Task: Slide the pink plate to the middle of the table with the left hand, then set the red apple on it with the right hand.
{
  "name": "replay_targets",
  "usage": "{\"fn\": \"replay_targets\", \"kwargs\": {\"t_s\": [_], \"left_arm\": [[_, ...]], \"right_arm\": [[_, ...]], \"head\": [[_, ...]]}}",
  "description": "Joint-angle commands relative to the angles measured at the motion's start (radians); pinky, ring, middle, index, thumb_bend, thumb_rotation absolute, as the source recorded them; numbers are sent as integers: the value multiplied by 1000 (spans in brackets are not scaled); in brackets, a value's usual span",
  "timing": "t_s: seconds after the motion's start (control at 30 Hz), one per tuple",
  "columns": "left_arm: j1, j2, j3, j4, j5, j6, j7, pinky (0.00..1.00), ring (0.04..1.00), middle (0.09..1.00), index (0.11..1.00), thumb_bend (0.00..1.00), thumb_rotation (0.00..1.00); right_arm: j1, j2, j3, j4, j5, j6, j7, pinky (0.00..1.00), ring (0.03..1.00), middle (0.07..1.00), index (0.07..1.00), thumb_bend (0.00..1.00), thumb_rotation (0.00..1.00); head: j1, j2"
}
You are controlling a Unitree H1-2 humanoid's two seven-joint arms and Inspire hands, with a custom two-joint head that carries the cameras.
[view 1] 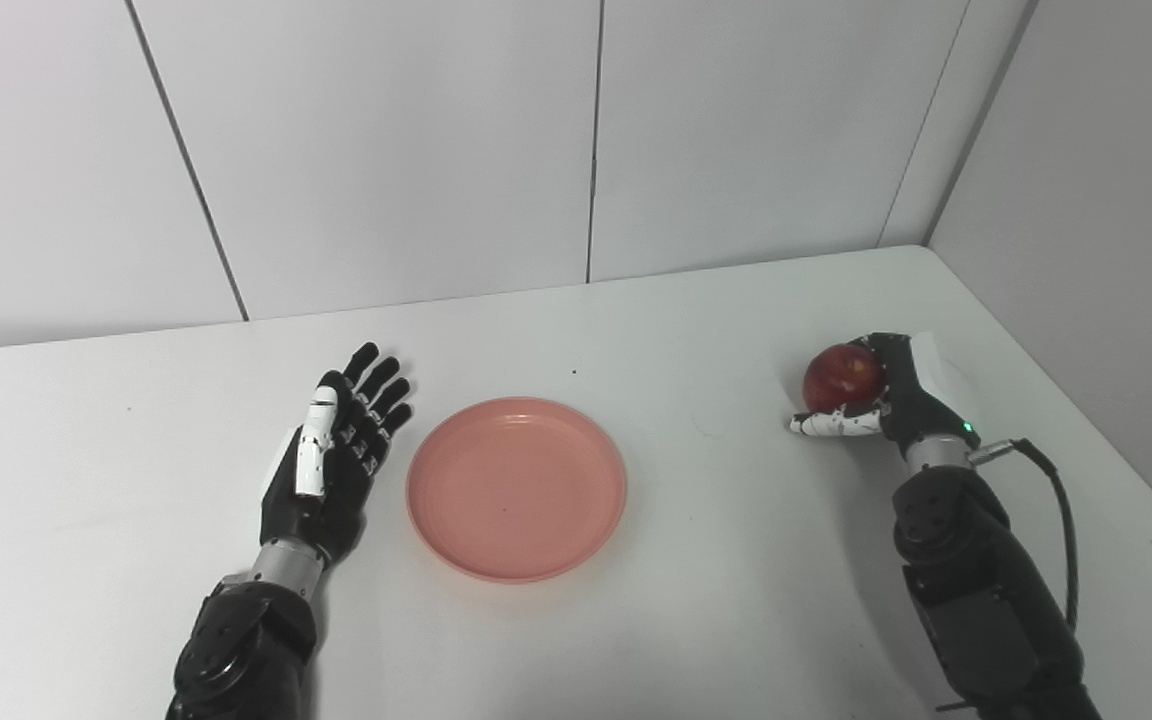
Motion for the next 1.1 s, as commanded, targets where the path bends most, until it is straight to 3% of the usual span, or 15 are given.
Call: {"fn": "replay_targets", "kwargs": {"t_s": [0.0,0.37,0.63,1.07], "left_arm": [[22,3,1,20,-3,45,6,948,938,941,927,420,1000],[21,1,1,22,0,46,11,943,936,939,925,424,1000],[19,-3,2,21,-4,50,10,947,940,942,928,422,1000],[20,-20,-4,20,7,45,28,947,938,940,924,425,1000]], "right_arm": [[-37,-29,4,-13,-25,-7,-24,357,426,494,484,523,137],[-34,-29,-10,-44,-13,-7,-36,371,432,494,485,520,135],[-32,-16,-44,-139,16,-25,-39,356,416,476,484,520,134],[-59,-2,27,-326,-28,-10,13,324,392,453,484,519,132]], "head": [[1,0],[5,-2],[9,-6],[50,-12]]}}
